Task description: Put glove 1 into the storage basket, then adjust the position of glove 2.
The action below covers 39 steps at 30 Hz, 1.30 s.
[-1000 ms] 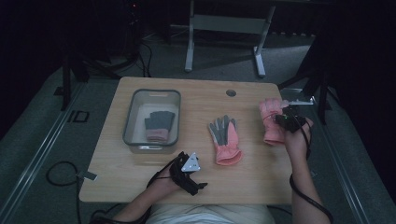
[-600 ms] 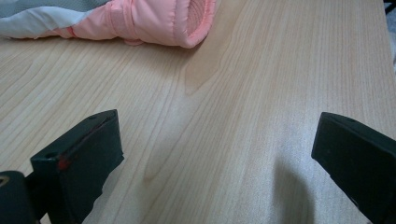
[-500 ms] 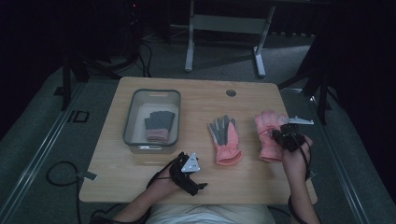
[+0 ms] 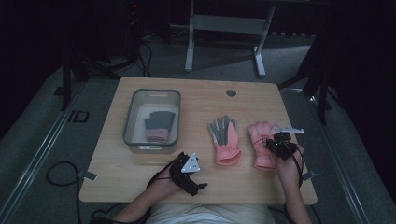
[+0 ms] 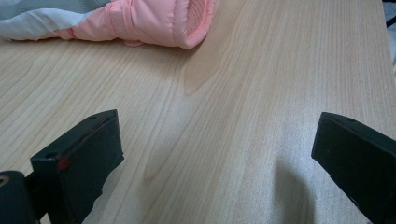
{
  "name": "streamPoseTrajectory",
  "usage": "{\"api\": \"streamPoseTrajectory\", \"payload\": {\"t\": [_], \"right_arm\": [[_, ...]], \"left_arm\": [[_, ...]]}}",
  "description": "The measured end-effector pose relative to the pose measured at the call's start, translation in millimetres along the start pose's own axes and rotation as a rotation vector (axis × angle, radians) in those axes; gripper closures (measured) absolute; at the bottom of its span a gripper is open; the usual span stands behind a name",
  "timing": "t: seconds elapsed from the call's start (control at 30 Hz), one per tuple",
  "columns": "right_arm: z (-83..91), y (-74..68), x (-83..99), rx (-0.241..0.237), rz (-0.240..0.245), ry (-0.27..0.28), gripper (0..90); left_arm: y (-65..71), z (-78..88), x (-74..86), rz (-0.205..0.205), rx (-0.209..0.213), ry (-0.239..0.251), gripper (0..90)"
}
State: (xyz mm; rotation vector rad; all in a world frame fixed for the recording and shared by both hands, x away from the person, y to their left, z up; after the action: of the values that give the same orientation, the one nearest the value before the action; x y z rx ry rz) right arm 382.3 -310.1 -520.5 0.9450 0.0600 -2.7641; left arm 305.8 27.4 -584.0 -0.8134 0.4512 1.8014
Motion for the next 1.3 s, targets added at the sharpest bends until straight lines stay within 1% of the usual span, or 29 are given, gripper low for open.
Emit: {"api": "streamPoseTrajectory", "payload": {"t": [0.07,0.17,0.3,0.33,0.4,0.47,0.53,0.57,0.63,0.77,0.83,0.87,0.9,0.97,1.0,1.07,1.17,1.2,1.3], "right_arm": [[-6.4,1.9,2.4,-0.006,-0.005,-0.017,86.6],[-12.9,4.3,4.1,-0.012,0.0,-0.025,85.7],[-16.3,4.2,3.8,-0.02,0.012,-0.039,84.8],[-17.5,3.4,3.9,-0.015,0.027,-0.045,82.0],[-14.1,3.8,2.6,-0.014,0.033,-0.042,79.5],[-10.2,6.4,1.3,-0.023,0.027,-0.036,76.5],[-5.9,8.0,0.5,-0.026,0.032,-0.027,74.4],[-4.1,8.2,0.4,-0.027,0.038,-0.025,73.8],[-1.3,8.3,0.0,-0.013,0.055,-0.017,72.8],[0.6,8.8,-1.7,-0.026,0.079,-0.021,68.4],[-0.9,7.5,-1.5,-0.03,0.108,-0.032,66.3],[-0.9,7.5,-1.5,-0.03,0.108,-0.032,66.3],[-3.3,5.8,-0.5,-0.034,0.141,-0.047,64.1],[-6.0,4.4,0.9,-0.02,0.172,-0.057,64.2],[-7.7,4.4,1.6,-0.01,0.178,-0.06,64.4],[-11.4,5.5,2.8,-0.005,0.176,-0.068,64.8],[-15.1,7.4,3.9,-0.011,0.17,-0.069,65.5],[-18.6,8.4,4.9,-0.024,0.16,-0.075,69.6],[-22.1,8.7,5.5,-0.041,0.137,-0.081,78.1]], "left_arm": [[0.3,0.0,-0.2,0.0,0.0,0.0,1.5],[0.2,0.0,0.0,-0.002,-0.001,-0.001,1.6],[0.2,-0.5,0.2,0.001,0.0,-0.003,1.5],[0.5,-0.3,-0.1,0.002,0.001,0.0,1.6],[0.0,-0.6,0.4,0.002,0.0,-0.002,1.6],[-0.1,-0.4,0.1,0.0,0.0,-0.003,1.6],[0.1,-0.6,0.1,0.0,-0.001,-0.002,1.6],[0.1,-0.9,0.3,0.001,0.0,-0.004,1.6],[-0.1,-1.0,0.3,-0.002,-0.001,-0.007,1.6],[-0.1,-1.1,0.1,0.003,0.0,-0.002,1.5],[0.7,-1.1,-0.1,0.002,0.001,-0.003,1.6],[0.7,-1.1,-0.1,0.002,0.001,-0.003,1.6],[1.3,-1.0,-0.2,0.003,0.0,0.0,1.6],[0.9,-0.8,0.2,-0.001,0.0,-0.006,1.5],[0.9,-0.8,0.1,-0.001,0.0,-0.005,1.5],[1.1,-1.0,-0.2,0.005,0.001,0.001,1.6],[0.2,-1.0,0.2,-0.002,-0.001,-0.005,1.5],[0.1,-1.0,0.0,-0.002,0.001,-0.005,1.6],[0.4,-1.0,0.0,-0.003,0.002,-0.005,1.5]]}}
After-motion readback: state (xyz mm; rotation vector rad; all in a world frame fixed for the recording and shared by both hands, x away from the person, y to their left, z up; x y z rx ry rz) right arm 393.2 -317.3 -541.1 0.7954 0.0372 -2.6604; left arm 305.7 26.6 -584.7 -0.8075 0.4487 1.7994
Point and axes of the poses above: each handheld gripper's, and its own axes: z roughly backward along the jaws, x roughly out of its underside, y roughly to its right, the point moved 2 cm from there along -z, roughly forward along the jaws, and after that the axes turned 6 degrees about -y, right-handed, at the moved point
